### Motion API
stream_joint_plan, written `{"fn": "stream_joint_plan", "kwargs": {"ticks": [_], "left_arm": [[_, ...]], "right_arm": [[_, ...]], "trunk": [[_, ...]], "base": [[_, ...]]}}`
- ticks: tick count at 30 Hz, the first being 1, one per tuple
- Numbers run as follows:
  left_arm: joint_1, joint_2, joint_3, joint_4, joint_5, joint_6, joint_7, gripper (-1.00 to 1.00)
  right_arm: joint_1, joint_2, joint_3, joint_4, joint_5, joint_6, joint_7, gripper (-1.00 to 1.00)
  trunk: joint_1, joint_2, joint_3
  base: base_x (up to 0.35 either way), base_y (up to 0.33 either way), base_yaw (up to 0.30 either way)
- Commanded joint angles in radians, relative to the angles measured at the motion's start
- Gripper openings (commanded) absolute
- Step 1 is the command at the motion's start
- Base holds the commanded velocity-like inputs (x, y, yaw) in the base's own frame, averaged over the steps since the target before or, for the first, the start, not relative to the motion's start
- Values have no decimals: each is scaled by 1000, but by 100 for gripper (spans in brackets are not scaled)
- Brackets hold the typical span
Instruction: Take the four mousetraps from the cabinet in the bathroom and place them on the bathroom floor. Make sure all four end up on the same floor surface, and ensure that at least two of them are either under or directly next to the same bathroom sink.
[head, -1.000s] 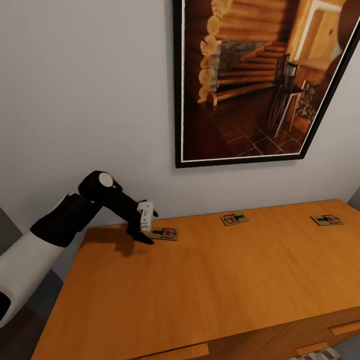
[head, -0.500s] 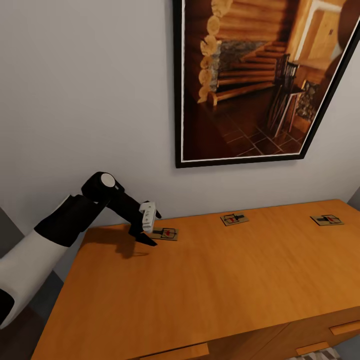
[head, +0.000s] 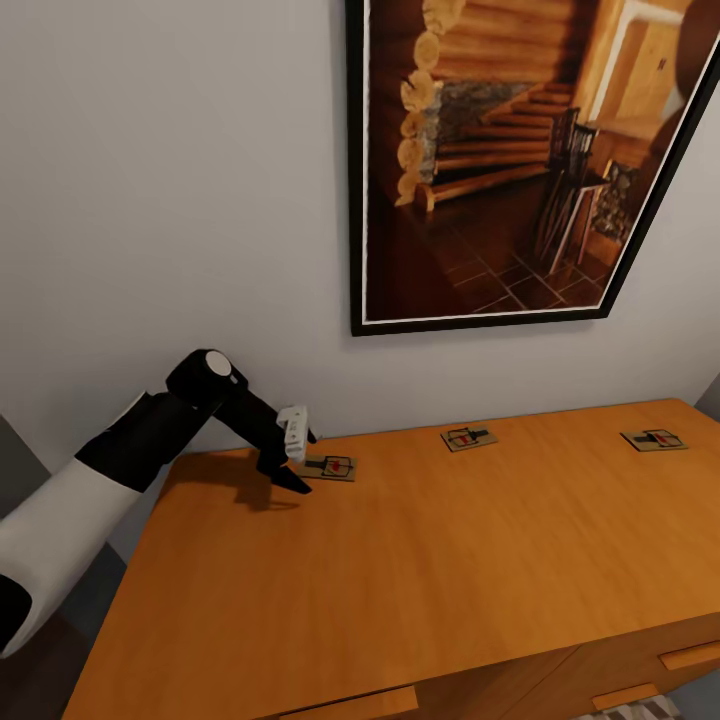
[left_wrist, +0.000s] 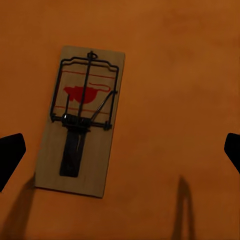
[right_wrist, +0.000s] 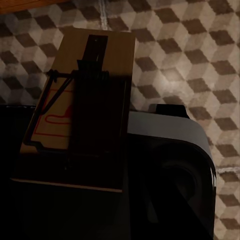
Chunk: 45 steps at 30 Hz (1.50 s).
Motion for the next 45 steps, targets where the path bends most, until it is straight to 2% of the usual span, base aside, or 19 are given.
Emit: {"fn": "stream_joint_plan", "kwargs": {"ticks": [1,16,45], "left_arm": [[-1,0,-1,3,-6,11,-6,100],[-1,-29,-1,52,-8,13,-6,100],[-1,-30,-8,49,-8,13,-6,100]], "right_arm": [[-1,0,8,1,-12,-4,5,-100],[-1,0,8,1,-12,-4,5,-100],[-1,0,8,1,-12,-4,5,-100]], "trunk": [[0,0,-1],[0,0,-1],[0,0,-1]], "base": [[0,0,0],[0,0,0],[0,23,0]]}}
